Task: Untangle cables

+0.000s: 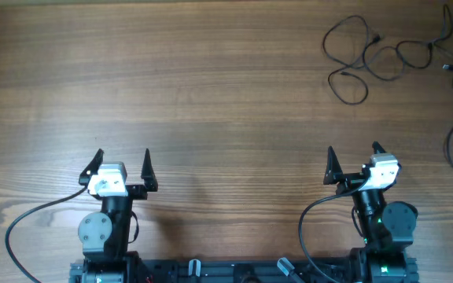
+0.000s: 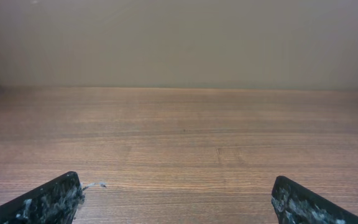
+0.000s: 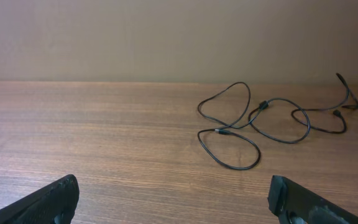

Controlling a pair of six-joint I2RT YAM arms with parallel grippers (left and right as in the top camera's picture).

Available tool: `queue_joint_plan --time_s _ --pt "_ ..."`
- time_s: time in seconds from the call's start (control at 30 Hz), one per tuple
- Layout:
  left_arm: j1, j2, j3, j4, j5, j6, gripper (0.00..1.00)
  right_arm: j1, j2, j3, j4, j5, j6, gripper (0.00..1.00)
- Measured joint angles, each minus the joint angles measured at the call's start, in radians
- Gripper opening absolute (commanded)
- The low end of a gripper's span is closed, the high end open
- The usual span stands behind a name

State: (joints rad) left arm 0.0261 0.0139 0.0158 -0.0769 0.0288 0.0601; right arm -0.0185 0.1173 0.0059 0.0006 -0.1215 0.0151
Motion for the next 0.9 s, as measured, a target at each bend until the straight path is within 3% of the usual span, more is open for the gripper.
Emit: queue_joint_plan --time_s 0.53,0.9 --pt "0.000 0.000 0.000 0.000 0.000 0.000 1.00 0.000 0.002 0.000 -0.001 0.000 0.000 1.00" --pt "0.000 0.000 0.000 0.000 0.000 0.000 1.00 0.000 -0.098 0.000 0.002 0.003 0.000 1.00"
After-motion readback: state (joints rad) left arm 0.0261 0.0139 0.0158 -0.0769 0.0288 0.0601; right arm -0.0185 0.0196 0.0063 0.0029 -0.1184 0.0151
